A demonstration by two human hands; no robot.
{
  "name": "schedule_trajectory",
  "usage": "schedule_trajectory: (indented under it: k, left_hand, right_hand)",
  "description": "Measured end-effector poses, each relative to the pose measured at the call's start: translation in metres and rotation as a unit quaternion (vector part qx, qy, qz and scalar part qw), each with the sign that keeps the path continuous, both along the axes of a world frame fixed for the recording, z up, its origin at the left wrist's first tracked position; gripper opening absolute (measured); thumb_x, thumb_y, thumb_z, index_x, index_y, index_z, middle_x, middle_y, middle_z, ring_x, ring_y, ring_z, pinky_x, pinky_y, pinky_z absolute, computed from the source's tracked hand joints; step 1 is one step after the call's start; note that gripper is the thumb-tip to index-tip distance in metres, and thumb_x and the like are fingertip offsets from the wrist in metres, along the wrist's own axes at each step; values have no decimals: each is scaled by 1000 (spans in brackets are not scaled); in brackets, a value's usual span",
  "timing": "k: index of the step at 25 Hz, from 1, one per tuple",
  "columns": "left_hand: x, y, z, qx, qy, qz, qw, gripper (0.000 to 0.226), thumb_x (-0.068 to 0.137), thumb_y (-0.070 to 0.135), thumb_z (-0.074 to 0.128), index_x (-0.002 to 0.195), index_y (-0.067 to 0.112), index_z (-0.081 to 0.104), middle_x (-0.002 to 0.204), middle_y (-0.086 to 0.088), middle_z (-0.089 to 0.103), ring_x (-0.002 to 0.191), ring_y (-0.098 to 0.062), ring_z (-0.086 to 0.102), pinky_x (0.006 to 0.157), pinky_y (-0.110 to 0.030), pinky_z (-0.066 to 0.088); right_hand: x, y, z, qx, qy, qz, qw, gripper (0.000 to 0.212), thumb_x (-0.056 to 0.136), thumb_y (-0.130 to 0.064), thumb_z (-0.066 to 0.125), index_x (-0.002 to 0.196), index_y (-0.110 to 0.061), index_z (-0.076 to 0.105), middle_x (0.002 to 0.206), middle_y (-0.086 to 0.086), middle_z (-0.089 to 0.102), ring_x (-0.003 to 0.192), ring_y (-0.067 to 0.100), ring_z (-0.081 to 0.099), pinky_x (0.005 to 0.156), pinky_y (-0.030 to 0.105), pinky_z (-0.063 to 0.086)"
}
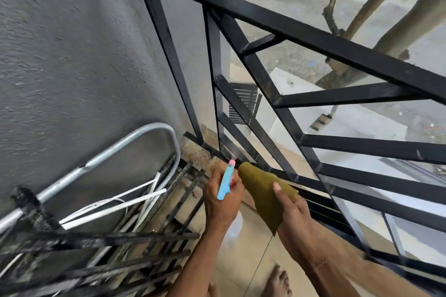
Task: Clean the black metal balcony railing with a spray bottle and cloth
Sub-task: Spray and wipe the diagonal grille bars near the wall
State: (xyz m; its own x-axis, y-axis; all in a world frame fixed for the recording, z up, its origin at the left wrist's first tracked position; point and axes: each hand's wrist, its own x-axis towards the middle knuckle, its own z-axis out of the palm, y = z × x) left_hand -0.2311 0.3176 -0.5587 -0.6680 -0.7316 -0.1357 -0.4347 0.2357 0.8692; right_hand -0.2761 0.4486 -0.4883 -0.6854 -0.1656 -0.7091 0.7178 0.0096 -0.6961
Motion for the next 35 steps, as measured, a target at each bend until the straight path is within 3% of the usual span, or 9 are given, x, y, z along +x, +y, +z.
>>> schedule_trajectory:
  k: [5, 12, 16, 22, 24, 28, 30, 33, 35]
  left_hand:
    - [5, -18, 8, 9, -4, -24, 1000, 18, 90, 19, 78, 100, 19, 63, 79, 3, 56, 78, -19, 58, 61, -19, 49]
    - [-4, -47, 37, 15, 17, -58, 998, 9, 92, 15, 74, 95, 17, 66, 76, 4, 61, 70, -14, 63, 62, -25, 57]
    - [-2, -67, 44, -18, 32, -45, 998, 14, 89, 9, 73, 87, 19, 63, 69, 4, 57, 62, -13, 57, 58, -38, 54]
    - [5, -102, 41, -65, 76, -55, 993, 24, 90, 5, 71, 76, 14, 54, 61, -2, 46, 54, -14, 43, 51, -42, 45]
    - [3, -100, 36, -63, 65, -66, 994, 23, 88, 4, 72, 76, 14, 55, 63, -1, 46, 55, -16, 44, 52, -45, 46]
    - [-4, -83, 30, -50, 36, -95, 994, 20, 87, 8, 73, 80, 16, 56, 64, 1, 45, 57, -16, 45, 54, -38, 47]
    - [-10, -76, 24, -62, 23, -104, 992, 22, 89, 7, 73, 79, 16, 55, 63, 7, 40, 57, -11, 42, 54, -29, 42]
    - [-18, -69, 13, -43, 12, -117, 992, 20, 88, 9, 75, 85, 17, 57, 67, 8, 43, 62, -13, 44, 57, -35, 45]
    - [-21, -67, 10, -39, 9, -124, 992, 21, 86, 8, 76, 89, 17, 58, 70, 6, 45, 65, -14, 47, 60, -39, 50]
  right_hand:
    - [19, -20, -5, 50, 156, -47, 985, 30, 94, -48, 51, 106, -27, 70, 100, -11, 75, 101, 11, 68, 96, 35, 51]
    - [14, -95, -15, 137, 251, -28, 958, 41, 106, -34, 38, 117, 1, 57, 73, 0, 51, 63, 11, 54, 58, 23, 45]
    - [-39, -150, -36, 97, 184, 51, 977, 40, 104, -31, 37, 113, 5, 50, 97, 20, 55, 75, 24, 54, 69, 29, 50]
    - [-62, -173, -91, 196, 389, 253, 864, 35, 99, -15, 44, 124, 7, 55, 113, 24, 58, 97, 41, 49, 93, 47, 45]
    - [-60, -153, -105, 222, 366, 323, 844, 29, 97, -5, 48, 120, 10, 59, 106, 23, 59, 92, 39, 48, 88, 36, 44]
    - [-43, -121, -119, 238, 329, 292, 866, 56, 97, -23, 49, 148, 0, 39, 137, 19, 50, 116, 37, 47, 109, 37, 39]
    - [-34, -101, -126, 269, 327, 248, 871, 55, 95, -30, 40, 139, 3, 44, 121, 23, 55, 98, 37, 51, 93, 39, 46]
    - [-31, -71, -138, 316, 247, 219, 889, 16, 99, -2, 39, 107, -2, 52, 86, 11, 48, 79, 28, 45, 69, 16, 44]
    - [-32, -67, -142, 340, 233, 231, 881, 13, 98, 2, 39, 98, -5, 50, 82, 9, 49, 77, 30, 50, 64, 21, 47]
